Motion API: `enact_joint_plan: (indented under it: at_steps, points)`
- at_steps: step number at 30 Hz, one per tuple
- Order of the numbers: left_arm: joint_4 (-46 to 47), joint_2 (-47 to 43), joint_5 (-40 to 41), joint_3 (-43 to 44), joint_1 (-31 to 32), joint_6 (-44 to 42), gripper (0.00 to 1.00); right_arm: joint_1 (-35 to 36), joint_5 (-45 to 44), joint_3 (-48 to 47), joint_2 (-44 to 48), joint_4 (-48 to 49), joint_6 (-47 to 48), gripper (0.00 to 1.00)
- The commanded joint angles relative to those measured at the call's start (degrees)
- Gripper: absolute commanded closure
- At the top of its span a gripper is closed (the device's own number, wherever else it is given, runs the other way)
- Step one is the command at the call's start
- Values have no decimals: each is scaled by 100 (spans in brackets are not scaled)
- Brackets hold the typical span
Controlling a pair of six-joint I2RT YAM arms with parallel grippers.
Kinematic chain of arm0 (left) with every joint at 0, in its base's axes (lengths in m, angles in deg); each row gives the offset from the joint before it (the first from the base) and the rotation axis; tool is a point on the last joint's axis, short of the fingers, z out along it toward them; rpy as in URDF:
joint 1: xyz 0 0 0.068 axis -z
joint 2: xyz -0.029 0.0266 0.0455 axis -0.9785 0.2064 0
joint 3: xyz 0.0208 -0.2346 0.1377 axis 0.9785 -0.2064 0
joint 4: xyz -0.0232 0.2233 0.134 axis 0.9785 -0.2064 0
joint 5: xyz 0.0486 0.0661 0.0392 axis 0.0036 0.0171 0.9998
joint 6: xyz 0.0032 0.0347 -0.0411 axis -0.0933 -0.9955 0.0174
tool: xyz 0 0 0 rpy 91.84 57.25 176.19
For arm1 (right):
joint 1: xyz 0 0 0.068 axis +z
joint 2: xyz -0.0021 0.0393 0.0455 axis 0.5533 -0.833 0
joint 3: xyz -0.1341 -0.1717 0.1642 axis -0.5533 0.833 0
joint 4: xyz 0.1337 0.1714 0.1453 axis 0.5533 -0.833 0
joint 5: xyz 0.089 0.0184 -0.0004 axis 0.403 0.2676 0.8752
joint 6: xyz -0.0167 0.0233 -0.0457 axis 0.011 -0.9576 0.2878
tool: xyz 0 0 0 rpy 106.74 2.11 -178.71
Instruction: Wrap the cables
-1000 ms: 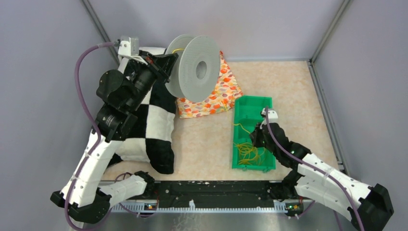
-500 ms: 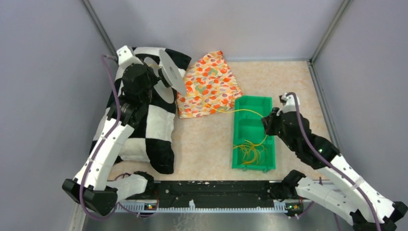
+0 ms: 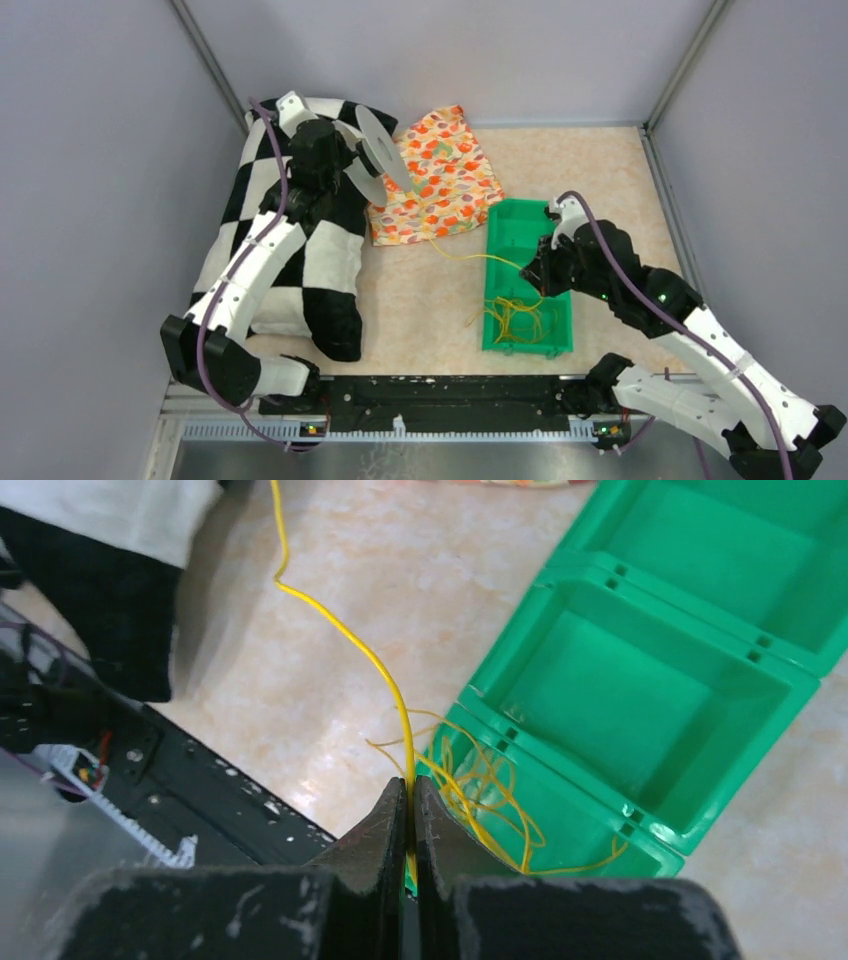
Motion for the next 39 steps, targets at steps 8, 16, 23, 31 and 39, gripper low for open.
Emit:
enact_joint_plan:
  at_steps: [8,16,23,31,39]
  points:
    - [1406,477,-543,215,-2,427,100,8,-1445,-1748,328,-1013,324,100]
    - [1738,394,-1480,129,58,3,100,8,-3301,-2092,-111,-1289,654,100]
    - [1770,263,-1813,149,377,-453,100,7,-3142,-1416,-444,-950,629,100]
    - [2355,120,-2361,108,578,-815,100,14,-1168,-856,-685,-1071,127,100]
    - [2926,49,-3024,-76,657,-948,100,5,-723,-2332,-1793,-2726,-274,100]
